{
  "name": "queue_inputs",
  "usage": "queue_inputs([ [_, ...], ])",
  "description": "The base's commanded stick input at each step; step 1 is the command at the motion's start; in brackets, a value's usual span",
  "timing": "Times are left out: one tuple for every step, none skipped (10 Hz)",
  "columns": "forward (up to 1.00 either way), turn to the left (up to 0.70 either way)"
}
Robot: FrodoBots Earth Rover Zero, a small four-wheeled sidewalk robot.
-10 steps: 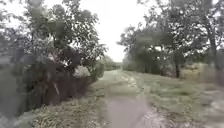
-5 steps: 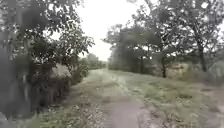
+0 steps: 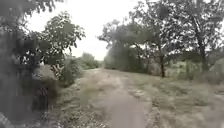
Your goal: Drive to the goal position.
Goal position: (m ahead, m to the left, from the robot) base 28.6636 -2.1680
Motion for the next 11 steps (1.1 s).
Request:
queue_inputs([
  [0.70, 0.00],
  [0.70, 0.00],
  [0.70, 0.00],
  [0.70, 0.00],
  [0.70, 0.00],
  [0.70, 0.00],
  [0.70, 0.00],
  [0.70, 0.00],
  [0.70, 0.00],
  [0.70, 0.00],
  [0.70, 0.00],
])
